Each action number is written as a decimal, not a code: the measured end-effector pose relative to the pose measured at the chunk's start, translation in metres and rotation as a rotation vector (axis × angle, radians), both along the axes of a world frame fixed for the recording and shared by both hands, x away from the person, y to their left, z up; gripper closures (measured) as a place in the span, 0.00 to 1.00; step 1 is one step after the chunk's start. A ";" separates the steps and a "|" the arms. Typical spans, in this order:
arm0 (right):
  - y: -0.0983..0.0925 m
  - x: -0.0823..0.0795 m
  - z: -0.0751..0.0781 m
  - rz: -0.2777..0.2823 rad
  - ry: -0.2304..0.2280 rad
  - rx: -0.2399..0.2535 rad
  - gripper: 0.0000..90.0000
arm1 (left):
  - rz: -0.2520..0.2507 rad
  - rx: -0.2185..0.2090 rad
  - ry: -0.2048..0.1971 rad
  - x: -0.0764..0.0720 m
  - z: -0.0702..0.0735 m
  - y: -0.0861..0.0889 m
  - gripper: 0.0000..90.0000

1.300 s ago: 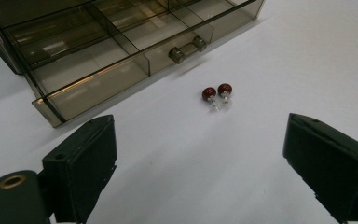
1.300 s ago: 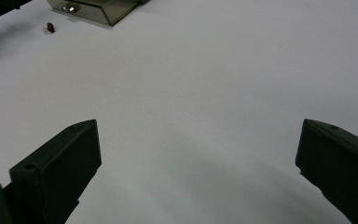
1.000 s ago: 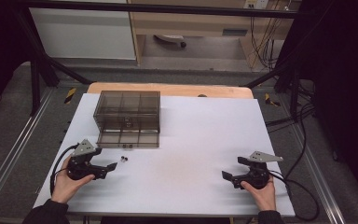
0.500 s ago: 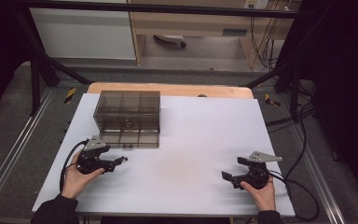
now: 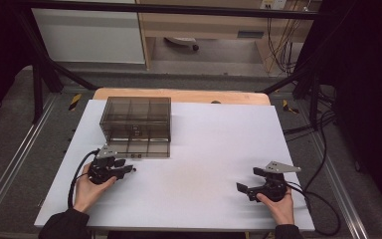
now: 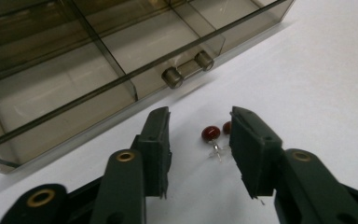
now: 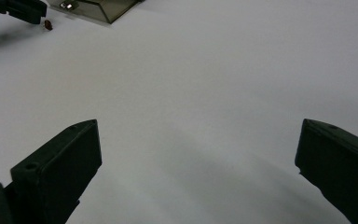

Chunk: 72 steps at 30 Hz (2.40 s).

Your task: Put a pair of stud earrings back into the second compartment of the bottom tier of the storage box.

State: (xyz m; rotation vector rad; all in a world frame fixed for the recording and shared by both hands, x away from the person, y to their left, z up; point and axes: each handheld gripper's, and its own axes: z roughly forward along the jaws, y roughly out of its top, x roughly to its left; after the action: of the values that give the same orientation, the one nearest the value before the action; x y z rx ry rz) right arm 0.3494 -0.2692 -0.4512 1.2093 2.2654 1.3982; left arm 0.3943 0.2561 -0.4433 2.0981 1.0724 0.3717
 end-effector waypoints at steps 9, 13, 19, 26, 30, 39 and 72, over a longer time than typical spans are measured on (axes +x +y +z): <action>0.000 0.000 0.000 0.002 0.004 -0.001 0.01 | -0.007 0.013 0.005 -0.001 -0.004 -0.006 0.78; 0.000 0.000 0.000 0.004 0.003 -0.002 0.01 | -0.009 0.025 -0.003 -0.003 -0.004 -0.008 0.84; 0.000 0.000 0.000 0.004 0.003 -0.001 0.01 | -0.009 0.033 0.002 -0.003 -0.005 -0.009 0.89; 0.000 0.000 -0.001 0.009 0.005 -0.006 0.01 | -0.010 0.028 0.006 -0.003 -0.005 -0.009 0.91; 0.000 0.000 0.000 0.009 0.007 -0.005 0.01 | -0.011 0.025 0.003 -0.003 -0.005 -0.008 0.91; 0.001 0.000 -0.001 0.007 0.010 -0.005 0.02 | -0.020 0.018 -0.010 -0.006 0.000 -0.005 0.92; 0.001 0.000 -0.001 0.008 0.007 -0.007 0.02 | -0.036 0.004 -0.006 -0.013 0.024 -0.008 0.94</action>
State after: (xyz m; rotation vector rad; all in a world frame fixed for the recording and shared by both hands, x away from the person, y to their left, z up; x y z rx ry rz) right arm 0.3492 -0.2682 -0.4521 1.2063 2.2810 1.3891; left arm 0.3810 0.2485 -0.4191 2.1161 1.0294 0.3624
